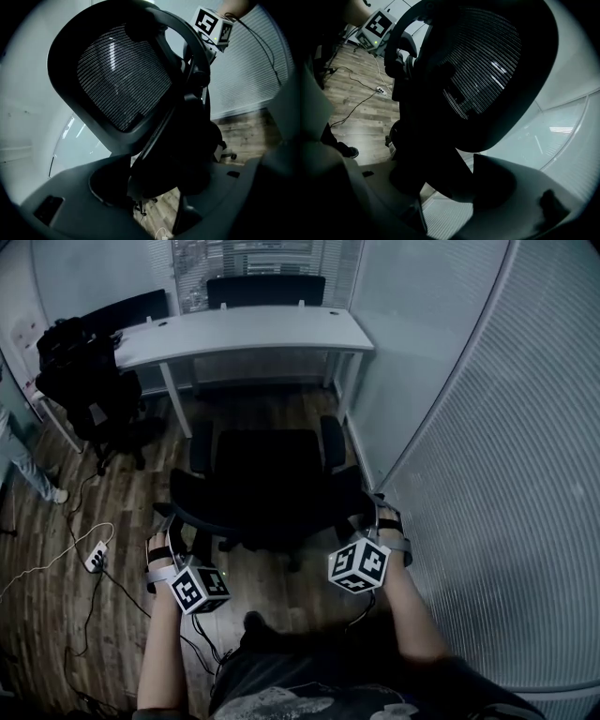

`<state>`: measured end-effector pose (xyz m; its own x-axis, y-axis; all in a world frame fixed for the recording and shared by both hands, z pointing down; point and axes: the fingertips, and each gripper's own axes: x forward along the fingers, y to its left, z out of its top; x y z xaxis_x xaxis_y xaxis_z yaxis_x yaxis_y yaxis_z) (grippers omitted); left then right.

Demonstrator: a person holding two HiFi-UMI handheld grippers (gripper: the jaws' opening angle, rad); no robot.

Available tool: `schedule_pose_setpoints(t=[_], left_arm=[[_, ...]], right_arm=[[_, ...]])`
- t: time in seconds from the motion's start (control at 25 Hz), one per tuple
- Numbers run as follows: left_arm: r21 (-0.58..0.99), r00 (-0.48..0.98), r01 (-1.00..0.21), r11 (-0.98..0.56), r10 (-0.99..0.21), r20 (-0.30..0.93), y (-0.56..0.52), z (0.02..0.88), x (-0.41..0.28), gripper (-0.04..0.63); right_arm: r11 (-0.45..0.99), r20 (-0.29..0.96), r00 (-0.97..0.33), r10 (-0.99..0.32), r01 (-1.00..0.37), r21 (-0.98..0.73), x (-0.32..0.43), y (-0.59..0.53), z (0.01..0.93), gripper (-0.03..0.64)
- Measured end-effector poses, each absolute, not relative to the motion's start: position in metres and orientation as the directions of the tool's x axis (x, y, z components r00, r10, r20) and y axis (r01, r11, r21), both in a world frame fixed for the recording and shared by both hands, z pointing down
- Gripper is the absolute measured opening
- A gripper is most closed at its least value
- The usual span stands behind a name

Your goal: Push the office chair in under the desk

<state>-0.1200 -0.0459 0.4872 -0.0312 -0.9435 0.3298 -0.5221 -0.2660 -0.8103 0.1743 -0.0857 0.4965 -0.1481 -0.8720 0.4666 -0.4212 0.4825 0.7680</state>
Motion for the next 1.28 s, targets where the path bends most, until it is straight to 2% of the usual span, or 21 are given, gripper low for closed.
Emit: schedule_pose_setpoints(t=[0.6,0.88,1.28], left_arm=[[-0.809,0.028,-0.498,-0.312,-0.938,0.345,-0.186,0.49,-0.169,0.262],[-0.809,0.048,-0.494,-0.319,-0.939,0.34,-0.243,0.486,-0.205,0.262],[-0.817,0.045,-0.49,-0.303,-0.945,0.323,-0.308,0.488,-0.209,0.262]], right_arm=[[0.455,0.494,-0.042,-0.869,-0.461,0.762,0.129,-0.208,0.502,0.296],[0.451,0.495,-0.034,-0.868,-0.471,0.758,0.094,-0.252,0.496,0.295],[0.45,0.485,-0.047,-0.873,-0.464,0.764,0.088,-0.33,0.5,0.295]])
